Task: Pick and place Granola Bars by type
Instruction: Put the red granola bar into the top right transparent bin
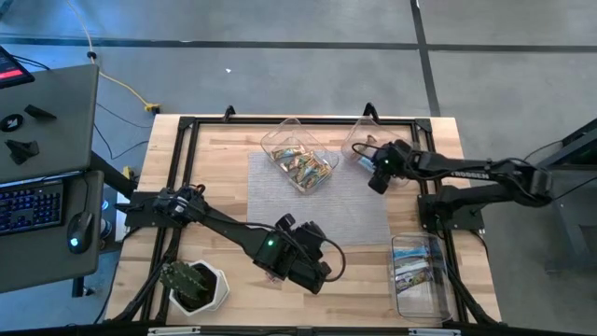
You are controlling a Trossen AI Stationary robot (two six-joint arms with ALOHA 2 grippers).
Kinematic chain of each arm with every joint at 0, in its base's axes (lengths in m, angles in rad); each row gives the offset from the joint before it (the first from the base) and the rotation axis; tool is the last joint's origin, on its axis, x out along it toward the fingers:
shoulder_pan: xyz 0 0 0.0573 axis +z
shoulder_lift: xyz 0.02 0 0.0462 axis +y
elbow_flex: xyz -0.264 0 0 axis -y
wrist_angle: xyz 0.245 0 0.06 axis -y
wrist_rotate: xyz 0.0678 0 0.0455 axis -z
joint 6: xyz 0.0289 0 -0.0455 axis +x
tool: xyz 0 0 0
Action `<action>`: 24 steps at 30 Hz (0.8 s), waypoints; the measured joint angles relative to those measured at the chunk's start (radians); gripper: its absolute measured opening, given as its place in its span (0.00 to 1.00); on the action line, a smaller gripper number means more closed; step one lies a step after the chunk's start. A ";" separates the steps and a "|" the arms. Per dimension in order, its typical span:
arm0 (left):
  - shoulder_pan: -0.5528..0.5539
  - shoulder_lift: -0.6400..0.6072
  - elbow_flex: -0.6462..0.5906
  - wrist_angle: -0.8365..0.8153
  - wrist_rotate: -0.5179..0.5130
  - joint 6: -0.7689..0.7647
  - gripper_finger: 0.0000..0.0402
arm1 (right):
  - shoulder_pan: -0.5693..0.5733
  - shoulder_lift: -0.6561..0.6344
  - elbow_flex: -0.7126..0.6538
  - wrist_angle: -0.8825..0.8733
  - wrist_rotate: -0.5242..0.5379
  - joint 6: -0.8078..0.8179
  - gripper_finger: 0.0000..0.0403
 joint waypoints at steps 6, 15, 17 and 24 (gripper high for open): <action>-0.005 0.000 0.000 0.024 0.262 -0.008 0.33 | 0.001 -0.067 0.084 -0.112 -0.010 0.004 0.40; -0.040 0.059 -0.022 -0.029 0.455 -0.194 0.33 | 0.001 -0.159 0.155 -0.107 -0.248 0.009 0.37; -0.046 0.082 -0.045 -0.046 0.460 -0.237 0.33 | 0.010 -0.176 0.166 -0.100 -0.312 0.011 0.36; -0.039 0.110 -0.199 -0.080 0.423 -0.364 0.33 | 0.066 -0.225 0.178 -0.029 -0.436 0.010 0.36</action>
